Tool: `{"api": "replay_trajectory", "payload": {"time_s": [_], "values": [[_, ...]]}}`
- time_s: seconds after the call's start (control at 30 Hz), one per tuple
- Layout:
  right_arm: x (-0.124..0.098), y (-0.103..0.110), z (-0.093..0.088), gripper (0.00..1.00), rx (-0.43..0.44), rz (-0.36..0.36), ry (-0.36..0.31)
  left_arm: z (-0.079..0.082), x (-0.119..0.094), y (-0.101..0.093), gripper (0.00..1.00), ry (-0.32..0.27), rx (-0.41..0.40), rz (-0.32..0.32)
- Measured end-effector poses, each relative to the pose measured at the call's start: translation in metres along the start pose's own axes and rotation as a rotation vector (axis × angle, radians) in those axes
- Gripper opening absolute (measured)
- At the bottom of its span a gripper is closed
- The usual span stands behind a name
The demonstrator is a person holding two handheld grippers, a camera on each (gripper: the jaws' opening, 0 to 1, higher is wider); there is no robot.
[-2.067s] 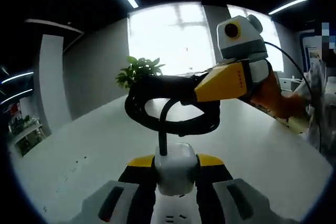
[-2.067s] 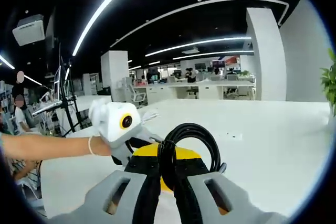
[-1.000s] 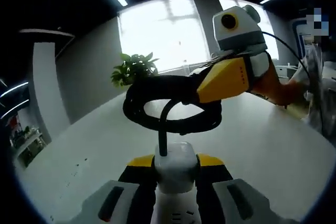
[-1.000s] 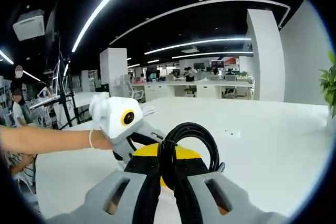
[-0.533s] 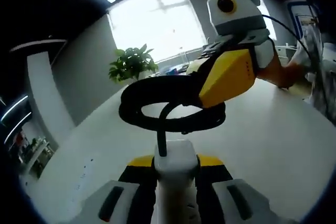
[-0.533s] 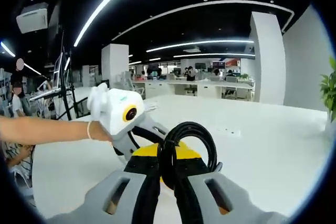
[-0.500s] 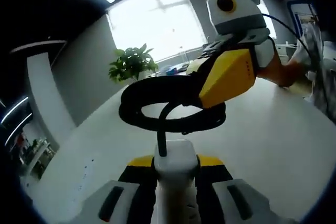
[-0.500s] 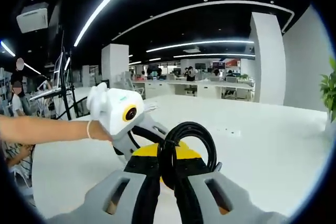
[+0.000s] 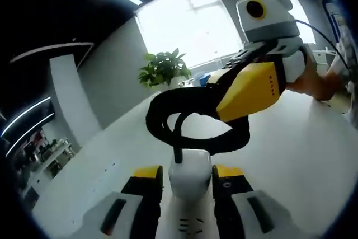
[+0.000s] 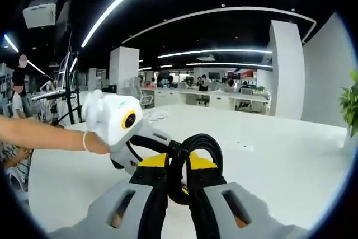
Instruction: Straighten the power strip on the desk, plug the charger into it
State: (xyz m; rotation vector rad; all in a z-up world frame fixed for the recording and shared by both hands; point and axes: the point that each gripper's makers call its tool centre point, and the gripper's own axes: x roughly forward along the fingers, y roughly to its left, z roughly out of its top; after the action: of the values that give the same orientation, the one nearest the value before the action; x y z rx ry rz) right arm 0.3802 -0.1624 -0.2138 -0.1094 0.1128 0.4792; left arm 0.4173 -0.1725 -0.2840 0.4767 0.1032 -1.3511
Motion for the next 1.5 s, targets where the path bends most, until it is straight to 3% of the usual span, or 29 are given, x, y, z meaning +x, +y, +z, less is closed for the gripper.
{"api": "replay_trajectory", "payload": {"time_s": [0.03, 0.43, 0.6, 0.77, 0.93, 1.07, 1.2, 1.43, 1.5], "values": [[0.0, -0.002, 0.005, 0.12, -0.015, -0.011, -0.026, 0.0, -0.001, 0.0, 0.39, -0.001, -0.004, 0.003], [0.0, 0.004, 0.001, 0.16, -0.022, 0.02, -0.004, -0.008, -0.008, 0.001, 0.54, 0.009, -0.041, 0.034], [0.002, 0.007, -0.002, 0.29, -0.031, 0.019, -0.001, -0.011, -0.012, 0.0, 0.63, 0.013, -0.052, 0.051], [0.002, 0.01, -0.005, 0.32, -0.034, 0.025, 0.01, -0.013, -0.016, 0.0, 0.7, 0.013, -0.058, 0.062], [-0.002, 0.009, 0.001, 0.43, -0.004, 0.027, -0.04, -0.012, -0.022, 0.002, 0.87, 0.002, -0.074, 0.084], [-0.003, 0.005, 0.0, 0.51, 0.002, 0.016, -0.044, -0.01, -0.029, -0.001, 0.99, -0.02, -0.092, 0.091], [-0.004, 0.002, -0.003, 0.53, 0.013, 0.006, -0.04, -0.009, -0.036, -0.005, 0.99, -0.034, -0.096, 0.104], [-0.005, -0.002, -0.003, 0.67, 0.031, 0.001, -0.058, -0.003, -0.044, -0.01, 0.99, -0.06, -0.124, 0.124], [-0.005, -0.003, -0.003, 0.72, 0.033, -0.004, -0.06, -0.006, -0.045, -0.01, 0.99, -0.037, -0.137, 0.133]]}}
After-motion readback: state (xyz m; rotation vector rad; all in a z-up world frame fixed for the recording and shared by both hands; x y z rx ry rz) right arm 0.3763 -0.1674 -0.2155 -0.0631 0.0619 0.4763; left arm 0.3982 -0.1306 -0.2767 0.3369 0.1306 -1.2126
